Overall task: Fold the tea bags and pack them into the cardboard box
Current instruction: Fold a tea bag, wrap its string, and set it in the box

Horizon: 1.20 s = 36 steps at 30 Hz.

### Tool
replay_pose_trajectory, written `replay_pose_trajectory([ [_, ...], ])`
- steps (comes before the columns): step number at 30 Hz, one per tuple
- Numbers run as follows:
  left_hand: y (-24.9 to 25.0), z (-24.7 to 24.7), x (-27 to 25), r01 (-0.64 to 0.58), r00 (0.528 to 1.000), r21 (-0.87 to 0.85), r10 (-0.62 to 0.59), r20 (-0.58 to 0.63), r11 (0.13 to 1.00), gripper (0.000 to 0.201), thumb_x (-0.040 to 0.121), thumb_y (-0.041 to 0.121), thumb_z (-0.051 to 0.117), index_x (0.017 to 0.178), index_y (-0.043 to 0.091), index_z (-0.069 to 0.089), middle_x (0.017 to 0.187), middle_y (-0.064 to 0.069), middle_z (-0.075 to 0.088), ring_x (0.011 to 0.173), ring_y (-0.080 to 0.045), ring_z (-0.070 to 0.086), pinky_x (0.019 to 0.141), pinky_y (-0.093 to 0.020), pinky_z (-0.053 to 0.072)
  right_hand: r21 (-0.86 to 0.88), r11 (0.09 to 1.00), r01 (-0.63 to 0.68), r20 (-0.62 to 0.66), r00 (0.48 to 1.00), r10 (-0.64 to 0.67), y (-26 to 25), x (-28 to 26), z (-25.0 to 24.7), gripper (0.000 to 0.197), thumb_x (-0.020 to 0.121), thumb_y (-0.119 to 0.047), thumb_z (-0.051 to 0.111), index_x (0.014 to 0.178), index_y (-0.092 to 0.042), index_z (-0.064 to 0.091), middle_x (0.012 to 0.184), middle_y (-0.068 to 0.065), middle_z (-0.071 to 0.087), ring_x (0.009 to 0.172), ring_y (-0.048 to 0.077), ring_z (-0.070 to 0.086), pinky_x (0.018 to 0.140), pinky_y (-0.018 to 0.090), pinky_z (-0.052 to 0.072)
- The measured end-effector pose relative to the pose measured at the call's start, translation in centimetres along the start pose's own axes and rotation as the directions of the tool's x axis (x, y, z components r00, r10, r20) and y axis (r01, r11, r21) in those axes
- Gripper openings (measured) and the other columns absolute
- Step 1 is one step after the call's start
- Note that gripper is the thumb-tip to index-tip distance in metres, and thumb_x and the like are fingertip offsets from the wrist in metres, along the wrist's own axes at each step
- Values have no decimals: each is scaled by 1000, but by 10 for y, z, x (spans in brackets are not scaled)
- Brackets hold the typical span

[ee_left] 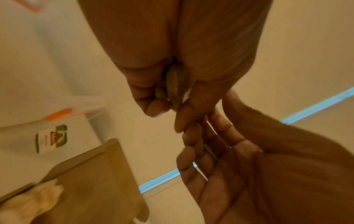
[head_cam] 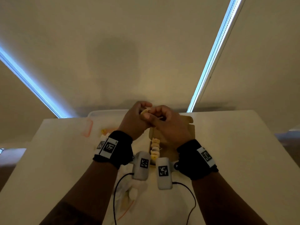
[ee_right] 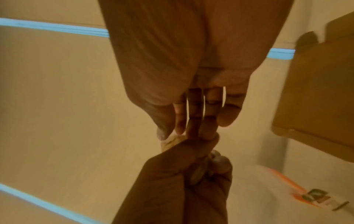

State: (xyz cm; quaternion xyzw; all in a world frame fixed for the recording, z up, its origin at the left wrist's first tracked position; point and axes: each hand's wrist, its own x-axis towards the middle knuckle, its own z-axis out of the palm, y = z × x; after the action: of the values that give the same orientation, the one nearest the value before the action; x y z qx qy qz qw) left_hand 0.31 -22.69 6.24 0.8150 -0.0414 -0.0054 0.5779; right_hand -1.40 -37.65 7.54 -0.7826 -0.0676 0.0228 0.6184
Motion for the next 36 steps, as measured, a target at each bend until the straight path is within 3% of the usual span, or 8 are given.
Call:
replay_pose_trajectory([
  [4, 38, -8, 7, -188, 982, 145, 187, 21, 971, 61, 81, 3, 77, 133, 17, 48, 117, -9, 55, 97, -17, 62, 73, -10, 49, -80, 995, 64, -92, 993, -72, -34, 11, -11, 29, 82, -51, 76, 95, -26, 72, 86, -11, 73, 82, 4, 67, 77, 26, 57],
  [7, 59, -9, 7, -252, 966, 191, 260, -15, 949, 57, 82, -7, 70, 126, 24, 50, 118, -8, 51, 100, -17, 60, 75, -6, 46, -94, 991, 93, -117, 988, -104, -49, 17, -18, 17, 88, -38, 74, 96, -22, 74, 85, -8, 73, 77, 4, 67, 72, 26, 56],
  [12, 83, -21, 15, -268, 953, 186, 288, -94, 945, 41, 84, -4, 68, 113, 24, 59, 101, -2, 51, 70, -3, 48, 63, -9, 42, 8, 989, 147, -132, 981, -145, -72, 21, -27, 11, 93, -19, 70, 104, -17, 74, 86, -7, 76, 74, 3, 70, 65, 14, 51],
  [15, 87, -31, 21, -243, 965, 103, 252, -78, 964, 42, 79, 5, 79, 114, 21, 61, 87, 2, 51, 65, -3, 44, 63, -16, 40, 38, 984, 177, -155, 973, -169, -86, 27, -31, 15, 94, -14, 68, 107, -16, 74, 90, -5, 77, 74, 4, 70, 66, 14, 52],
  [19, 92, -43, 23, -143, 989, -326, 150, -5, 935, 53, 68, 36, 87, 115, 25, 64, 90, 2, 56, 76, -12, 52, 73, -31, 50, 33, 972, 233, -132, 965, -226, -101, 37, -37, 21, 95, -4, 63, 108, -16, 74, 92, -5, 77, 80, 7, 71, 72, 16, 55],
  [23, 105, -57, 26, -43, 998, -599, 55, 3, 799, 36, 88, 41, 70, 108, 11, 67, 78, 4, 58, 68, -13, 51, 66, -31, 44, -12, 955, 296, -92, 951, -296, -112, 43, -41, 23, 96, -4, 62, 110, -17, 74, 92, 0, 76, 77, 15, 67, 67, 15, 51],
  [28, 104, -75, 34, -65, 981, -570, -51, -186, 819, 18, 103, 22, 58, 100, 8, 69, 72, 1, 49, 58, -11, 43, 60, -29, 43, -5, 950, 313, -15, 950, -313, -117, 49, -41, 28, 98, -3, 58, 112, -22, 72, 94, 0, 76, 76, 11, 63, 68, 25, 51],
  [36, 87, -94, 39, -88, 940, -655, -156, -305, 751, 26, 107, 8, 46, 97, 10, 70, 76, 0, 56, 61, -15, 48, 57, -29, 42, 145, 940, 308, -14, 951, -309, -121, 48, -45, 27, 99, -2, 56, 116, -17, 70, 93, -2, 73, 80, 14, 61, 74, 31, 50],
])
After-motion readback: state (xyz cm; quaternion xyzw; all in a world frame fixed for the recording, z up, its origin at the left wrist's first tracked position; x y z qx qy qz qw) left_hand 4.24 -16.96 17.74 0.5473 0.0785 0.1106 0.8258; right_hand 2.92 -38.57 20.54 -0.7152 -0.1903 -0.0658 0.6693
